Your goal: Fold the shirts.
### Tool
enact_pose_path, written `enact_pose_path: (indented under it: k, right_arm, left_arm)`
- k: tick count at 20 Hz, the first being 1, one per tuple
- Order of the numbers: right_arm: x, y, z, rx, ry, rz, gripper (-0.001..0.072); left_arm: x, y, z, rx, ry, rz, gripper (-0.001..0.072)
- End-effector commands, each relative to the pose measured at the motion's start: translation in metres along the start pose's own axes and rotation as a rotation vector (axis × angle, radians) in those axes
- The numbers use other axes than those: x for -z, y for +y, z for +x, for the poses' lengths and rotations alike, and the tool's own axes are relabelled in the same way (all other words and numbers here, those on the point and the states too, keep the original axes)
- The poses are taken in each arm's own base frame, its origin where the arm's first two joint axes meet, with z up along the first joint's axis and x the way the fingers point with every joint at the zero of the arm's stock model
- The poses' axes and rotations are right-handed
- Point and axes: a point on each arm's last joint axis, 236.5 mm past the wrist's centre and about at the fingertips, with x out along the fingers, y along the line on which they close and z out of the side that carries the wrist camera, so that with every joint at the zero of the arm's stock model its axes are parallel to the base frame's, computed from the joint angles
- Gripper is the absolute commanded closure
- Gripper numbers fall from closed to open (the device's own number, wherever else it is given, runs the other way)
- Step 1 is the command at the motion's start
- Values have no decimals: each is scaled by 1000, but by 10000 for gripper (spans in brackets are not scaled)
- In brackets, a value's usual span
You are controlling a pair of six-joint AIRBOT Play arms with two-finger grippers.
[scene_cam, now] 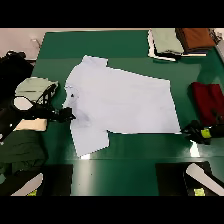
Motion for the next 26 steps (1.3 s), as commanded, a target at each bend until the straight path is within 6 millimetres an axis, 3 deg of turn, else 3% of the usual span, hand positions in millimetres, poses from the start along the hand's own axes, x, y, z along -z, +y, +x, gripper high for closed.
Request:
enact_pose_path:
  k: [1,2,7,10,11,13,16,18,20,21,23,25,26]
  right_arm:
    - [-12,17,31,-110,-19,38,266]
    - [-19,26,34,-118,-34,16,276]
    - [-39,82,29,-83,-80,-229,665]
    - [-43,134,-3,-94,-133,-420,695]
    - [-46,156,-24,-108,-193,-486,696]
    - [-48,206,-88,-147,-371,-628,695]
    - [-22,275,-216,-205,-712,-826,696]
    - [11,303,-298,-233,-930,-901,696]
    - [46,317,-366,-233,-1121,-952,696]
    - [63,321,-392,-222,-1198,-974,696]
    - [82,324,-426,-189,-1281,-984,697]
    - [94,326,-443,-153,-1298,-996,697]
    - [95,327,-446,-146,-1287,-996,698]
  left_arm:
    - [-1,-1,-1,1,-2,-5,683]
    - [-1,-1,-1,3,-2,-5,683]
    - [1,-4,-3,10,2,-2,684]
    - [-20,-25,-36,20,-95,69,685]
    - [-34,-38,-59,18,-161,100,685]
    - [-62,-74,-122,18,-314,199,685]
    - [-92,-151,-250,55,-612,374,684]
    - [-91,-206,-345,108,-838,482,684]
    - [-75,-250,-431,153,-1054,576,684]
    - [-63,-264,-469,165,-1151,605,685]
    - [-41,-282,-522,181,-1300,645,685]
    - [-33,-285,-550,159,-1389,661,685]
    - [-36,-282,-551,140,-1401,655,685]
